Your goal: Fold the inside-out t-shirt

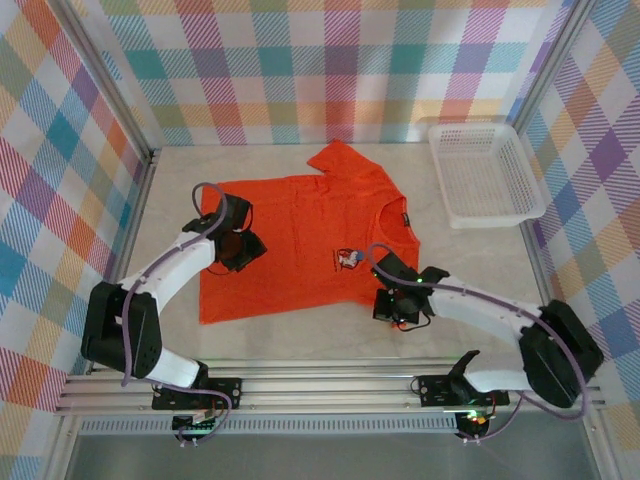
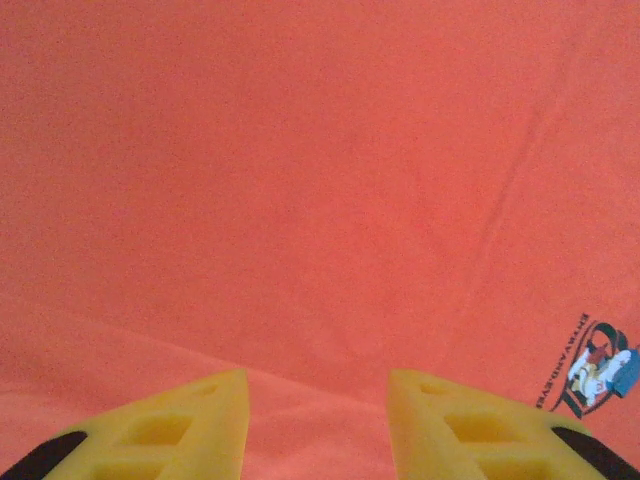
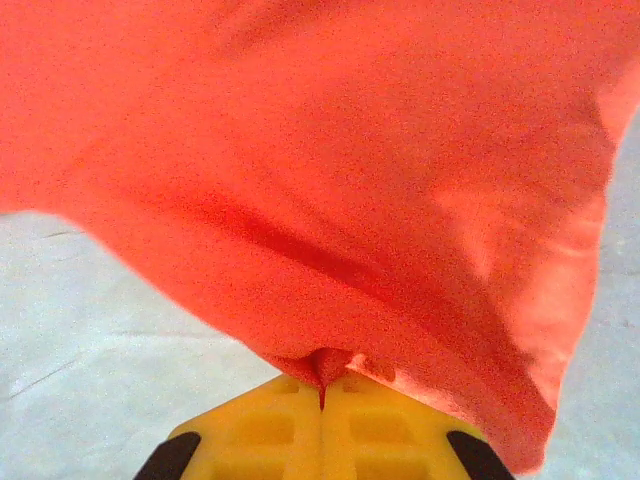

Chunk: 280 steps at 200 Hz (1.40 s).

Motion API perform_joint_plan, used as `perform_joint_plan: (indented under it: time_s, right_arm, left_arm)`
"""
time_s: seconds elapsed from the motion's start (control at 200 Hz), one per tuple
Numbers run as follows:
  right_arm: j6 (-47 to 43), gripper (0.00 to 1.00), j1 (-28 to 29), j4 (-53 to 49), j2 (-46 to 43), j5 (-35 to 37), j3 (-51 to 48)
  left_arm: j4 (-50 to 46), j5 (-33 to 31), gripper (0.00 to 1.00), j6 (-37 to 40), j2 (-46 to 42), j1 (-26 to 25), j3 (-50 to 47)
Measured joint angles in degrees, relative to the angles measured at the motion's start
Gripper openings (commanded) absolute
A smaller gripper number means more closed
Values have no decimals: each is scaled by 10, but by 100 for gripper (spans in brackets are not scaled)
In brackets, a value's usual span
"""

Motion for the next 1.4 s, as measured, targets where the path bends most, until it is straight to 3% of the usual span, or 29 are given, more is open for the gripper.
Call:
perform_joint_plan:
  time_s: [0.17,0.385,0.57,0.765,0.9,1.005,1.135,1.27,1.4]
  right_arm:
    - [-2,0,0,-32,-77,-46,12]
    - [-4,0,0,-73,-120,-90,-3]
    - [-11,0,-13,-97,-151,-105,-4]
    - [-10,19,-16,-44,-104,-155,-33]
    - [-11,44,-11,-11,-42,-177,-58]
    - [-23,52,-9,-21,-5,-173,-39]
    - [-39,57,-15,-44,-7,-141,15]
    - [-48,57,-60,-27,-2,-127,48]
    - [-54,58,-109,21,91,-128,81]
  left_arm:
    - [-1,-28,35,17,45,12,9]
    - [3,-56,32,35,140,80,11]
    - [3,-61,31,49,155,92,18]
    - [-2,-76,30,64,163,92,28]
    - [-5,-82,30,71,164,92,30]
    - [-17,-82,30,76,164,92,34]
    - [-35,-82,32,84,153,92,46]
    - [-47,-68,36,89,104,87,54]
    - [-38,-35,39,88,56,79,50]
